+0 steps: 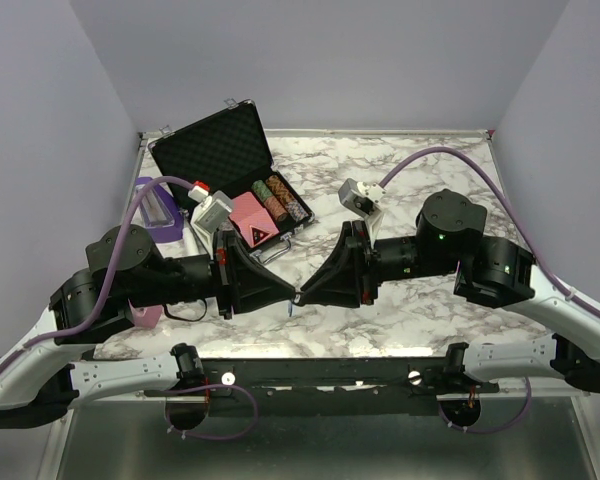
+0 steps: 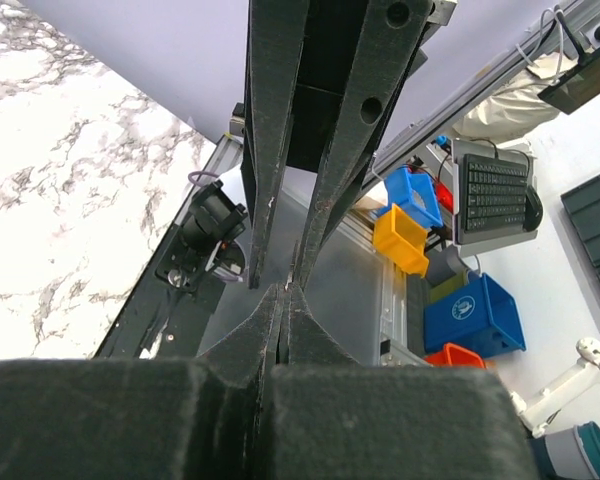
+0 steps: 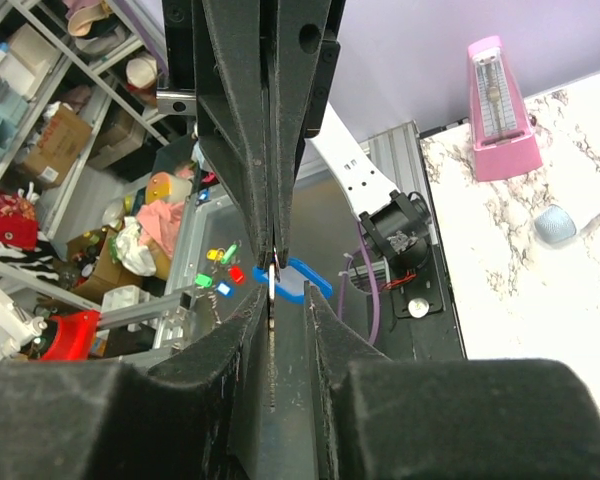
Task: Remove the keys from the keyring
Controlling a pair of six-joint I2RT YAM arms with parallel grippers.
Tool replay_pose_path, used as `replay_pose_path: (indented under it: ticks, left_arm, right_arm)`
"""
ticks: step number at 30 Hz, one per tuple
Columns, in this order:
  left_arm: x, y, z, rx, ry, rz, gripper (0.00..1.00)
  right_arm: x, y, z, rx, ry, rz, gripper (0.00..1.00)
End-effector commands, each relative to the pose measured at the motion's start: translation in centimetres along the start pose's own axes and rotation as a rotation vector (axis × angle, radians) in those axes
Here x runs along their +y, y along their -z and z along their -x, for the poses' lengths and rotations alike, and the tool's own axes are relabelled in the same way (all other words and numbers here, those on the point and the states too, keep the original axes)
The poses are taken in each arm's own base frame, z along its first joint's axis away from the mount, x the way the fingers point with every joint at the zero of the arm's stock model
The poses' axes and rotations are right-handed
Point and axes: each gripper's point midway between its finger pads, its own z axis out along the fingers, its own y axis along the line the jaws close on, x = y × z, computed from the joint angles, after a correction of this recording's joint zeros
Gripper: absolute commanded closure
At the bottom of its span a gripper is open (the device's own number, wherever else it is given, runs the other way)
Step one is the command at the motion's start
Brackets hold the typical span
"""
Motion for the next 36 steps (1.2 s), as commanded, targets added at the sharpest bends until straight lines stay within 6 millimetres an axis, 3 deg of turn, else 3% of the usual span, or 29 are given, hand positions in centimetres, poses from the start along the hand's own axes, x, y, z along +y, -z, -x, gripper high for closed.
replay_pose_path:
  ticks: [1,6,12,13,17,20,27,31,36]
  left_arm:
    - [-0.6,0.5,1.0,-0.037,-0.003,-0.002,1.0]
    - [-0.6,0.6,1.1,-0.042,-0.002,-0.002,1.0]
    - [-0.4,0.6,0.9,-0.035,0.002,0.007,1.0]
    - [-0.5,0.7,1.0,-0.039,0.003,0.006,0.96]
    - [-0.7,1.3,1.5,-0.065,0.0,0.008,0.5]
    - [-0.8,2.2,2.2,-0.109,0.0,0.02,0.33]
    - [-0.5,3.8,3.0,-0.19,0.006,0.036,0.33]
    - [0.4,3.2,2.0,-0.166,0.028,0.057,0.4]
    - [1.1,2.5,1.3,-0.155,0.053,0.063,0.41]
  right_arm:
    - [0.4,-0.3,-0.4,0.015,-0.005,0.029,0.75]
    - [0.3,-0.4,-0.5,0.018,-0.007,0.029,0.99]
    - [0.6,-0.1,-0.3,0.006,-0.003,0.033,0.99]
    - [0.5,-0.1,-0.4,0.006,-0.003,0.031,0.99]
    - [0.5,0.3,-0.2,-0.009,-0.01,0.019,0.99]
    - [0.0,0.2,-0.2,-0.025,-0.027,-0.007,0.99]
    - [-0.9,-0.2,0.1,-0.075,-0.081,-0.044,0.99]
    - [-0.9,-0.2,0.7,-0.106,-0.089,-0.052,0.99]
    - [-1.0,0.0,1.4,-0.132,-0.084,-0.064,0.99]
